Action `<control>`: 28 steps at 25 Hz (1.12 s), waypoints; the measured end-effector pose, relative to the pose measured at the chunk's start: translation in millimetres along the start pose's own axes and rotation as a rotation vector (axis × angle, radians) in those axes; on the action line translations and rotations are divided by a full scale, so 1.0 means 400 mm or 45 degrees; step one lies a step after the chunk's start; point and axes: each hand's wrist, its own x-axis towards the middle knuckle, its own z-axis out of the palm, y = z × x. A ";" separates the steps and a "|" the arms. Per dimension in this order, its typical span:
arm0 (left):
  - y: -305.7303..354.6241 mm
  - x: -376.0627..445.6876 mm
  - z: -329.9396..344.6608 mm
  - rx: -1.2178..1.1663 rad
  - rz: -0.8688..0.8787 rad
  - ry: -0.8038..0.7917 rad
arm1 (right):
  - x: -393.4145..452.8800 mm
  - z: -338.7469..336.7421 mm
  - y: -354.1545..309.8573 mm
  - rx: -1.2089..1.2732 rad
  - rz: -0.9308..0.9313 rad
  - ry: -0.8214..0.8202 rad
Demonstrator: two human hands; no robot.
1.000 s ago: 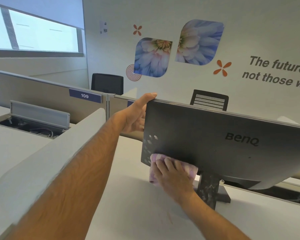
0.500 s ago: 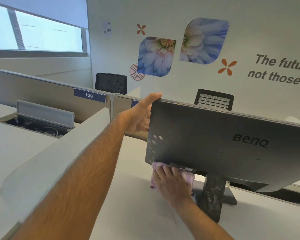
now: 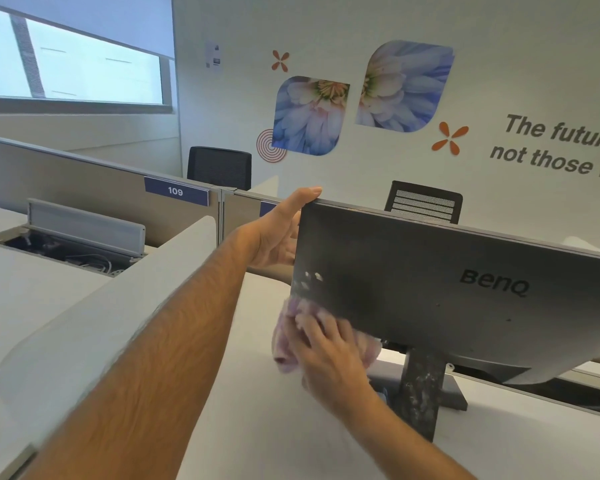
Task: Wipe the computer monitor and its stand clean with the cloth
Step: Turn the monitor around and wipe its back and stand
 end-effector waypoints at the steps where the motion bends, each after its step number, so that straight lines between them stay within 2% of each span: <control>1: 0.000 -0.003 0.000 0.007 0.001 -0.007 | 0.033 -0.034 0.002 0.015 0.039 0.141; 2: 0.000 -0.006 0.000 0.010 -0.007 -0.021 | 0.063 -0.058 0.011 0.016 0.069 0.239; 4: -0.005 -0.001 -0.003 0.009 -0.037 -0.040 | 0.105 -0.070 0.033 -0.073 0.130 0.290; 6: -0.005 0.001 -0.004 0.009 -0.029 -0.021 | 0.121 -0.055 0.046 -0.194 0.109 0.184; 8: 0.001 -0.005 0.001 -0.011 -0.018 -0.001 | 0.101 -0.018 0.031 -0.261 0.019 -0.020; 10: 0.003 -0.006 0.003 -0.002 -0.016 0.002 | 0.079 0.006 0.013 -0.281 -0.019 -0.094; 16: 0.003 -0.007 0.000 0.001 -0.023 -0.048 | 0.118 -0.029 0.034 -0.273 0.059 0.160; 20: 0.004 -0.007 0.001 -0.006 -0.014 -0.019 | 0.038 0.052 0.012 -0.327 -0.022 -0.229; 22: 0.001 -0.009 0.001 -0.001 -0.019 -0.019 | -0.009 0.093 0.005 -0.319 0.012 -0.344; 26: 0.006 -0.008 0.003 -0.006 -0.022 -0.034 | 0.016 0.085 0.003 -0.293 0.032 -0.083; 28: 0.007 -0.007 0.004 -0.021 -0.027 -0.024 | 0.053 0.069 -0.002 -0.288 0.063 -0.074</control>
